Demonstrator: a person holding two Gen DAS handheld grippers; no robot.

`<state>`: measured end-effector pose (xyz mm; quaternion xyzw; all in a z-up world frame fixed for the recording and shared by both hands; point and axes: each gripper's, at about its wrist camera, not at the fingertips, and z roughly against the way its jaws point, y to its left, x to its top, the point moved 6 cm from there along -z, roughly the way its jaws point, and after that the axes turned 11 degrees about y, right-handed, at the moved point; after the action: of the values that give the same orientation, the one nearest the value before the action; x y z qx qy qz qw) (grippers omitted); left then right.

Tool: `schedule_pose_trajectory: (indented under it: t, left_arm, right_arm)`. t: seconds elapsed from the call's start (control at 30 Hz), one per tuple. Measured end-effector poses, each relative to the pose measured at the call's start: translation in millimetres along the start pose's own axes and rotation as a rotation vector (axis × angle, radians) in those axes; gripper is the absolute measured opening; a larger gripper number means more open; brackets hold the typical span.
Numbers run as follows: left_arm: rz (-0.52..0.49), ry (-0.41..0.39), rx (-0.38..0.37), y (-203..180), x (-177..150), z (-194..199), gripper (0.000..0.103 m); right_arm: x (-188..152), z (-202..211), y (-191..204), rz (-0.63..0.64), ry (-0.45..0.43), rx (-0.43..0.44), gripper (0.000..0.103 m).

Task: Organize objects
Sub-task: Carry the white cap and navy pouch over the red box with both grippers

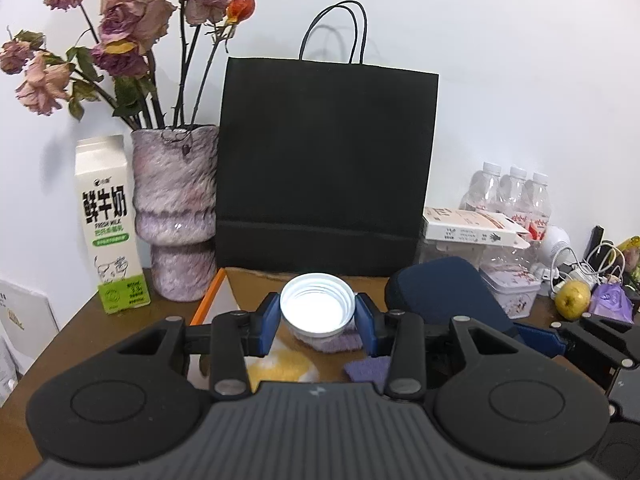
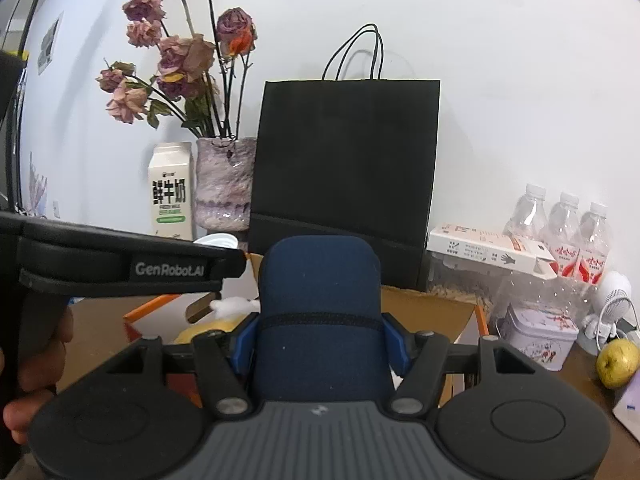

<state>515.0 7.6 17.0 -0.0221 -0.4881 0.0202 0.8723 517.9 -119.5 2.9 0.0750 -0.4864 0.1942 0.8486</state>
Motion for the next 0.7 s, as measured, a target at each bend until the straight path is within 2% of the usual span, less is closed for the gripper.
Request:
schedule_pose_trajectory:
  t: [0.3, 0.7]
  left_arm:
    - [-0.004, -0.016, 0.005, 0, 20, -27, 0.041]
    - [0.005, 0.020, 0.009, 6, 20, -52, 0.041]
  right_arm:
    - [13, -33, -12, -0.003, 0.016, -0.019, 0.062]
    - [16, -62, -27, -0.020, 0.056, -0.036, 0.062]
